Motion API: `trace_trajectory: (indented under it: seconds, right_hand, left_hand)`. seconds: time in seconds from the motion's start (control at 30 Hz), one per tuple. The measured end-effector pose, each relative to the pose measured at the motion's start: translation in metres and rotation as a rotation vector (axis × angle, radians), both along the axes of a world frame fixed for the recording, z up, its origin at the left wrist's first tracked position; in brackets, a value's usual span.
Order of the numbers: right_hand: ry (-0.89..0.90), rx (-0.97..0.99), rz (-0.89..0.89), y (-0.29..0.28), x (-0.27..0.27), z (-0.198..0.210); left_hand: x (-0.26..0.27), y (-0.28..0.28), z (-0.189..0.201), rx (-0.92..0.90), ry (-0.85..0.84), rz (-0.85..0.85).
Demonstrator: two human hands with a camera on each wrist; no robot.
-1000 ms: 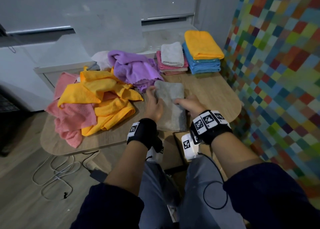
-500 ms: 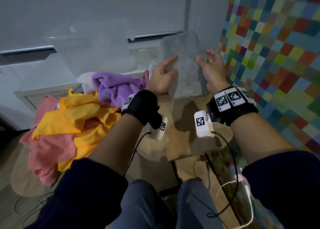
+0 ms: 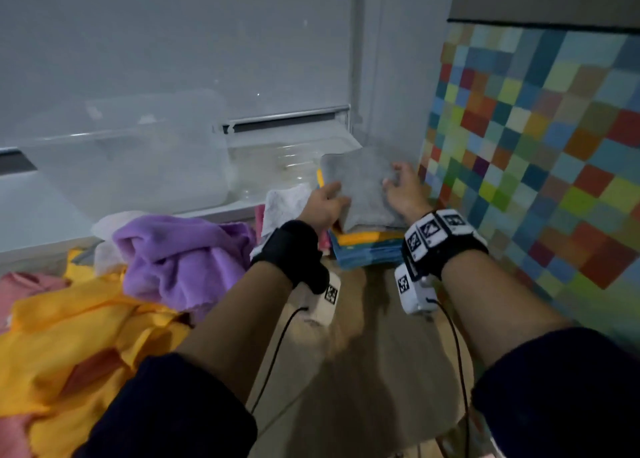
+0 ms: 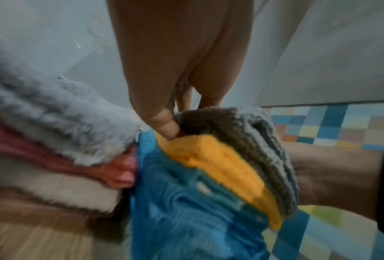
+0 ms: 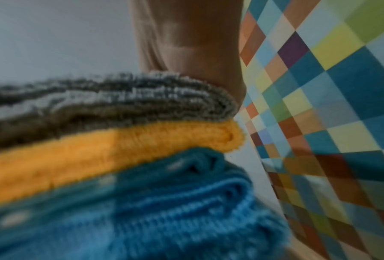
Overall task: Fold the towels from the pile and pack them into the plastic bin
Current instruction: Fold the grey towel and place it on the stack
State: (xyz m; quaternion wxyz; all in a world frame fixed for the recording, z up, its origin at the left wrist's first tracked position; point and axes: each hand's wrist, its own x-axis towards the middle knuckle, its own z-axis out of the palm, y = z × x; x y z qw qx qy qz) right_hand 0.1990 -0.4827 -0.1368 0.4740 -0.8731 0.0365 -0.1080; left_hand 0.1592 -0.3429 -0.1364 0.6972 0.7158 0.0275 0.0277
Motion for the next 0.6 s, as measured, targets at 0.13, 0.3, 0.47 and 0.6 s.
trace_trajectory:
  seconds: [0.13,0.3,0.47,0.6]
  right_hand:
    - [-0.121,-0.313,-0.101,-0.001,-0.005,-0.014]
    - [-0.229,-0.778,0.21,0.023,-0.012,-0.001]
    - [0.049,-0.859,0.379,0.029,-0.001,-0.017]
    - [0.098,-0.922,0.383,0.034,0.002,-0.016]
  left_hand:
    - [-0.003,-0.001,-0.017,0.038,-0.009,-0.046]
    - [0.002,0.006,-0.025,0.185,-0.081,-0.033]
    - [-0.004,0.016,-0.032,0.257,-0.076,-0.063]
    - [-0.01,0.023,-0.033,0.272,-0.041,-0.047]
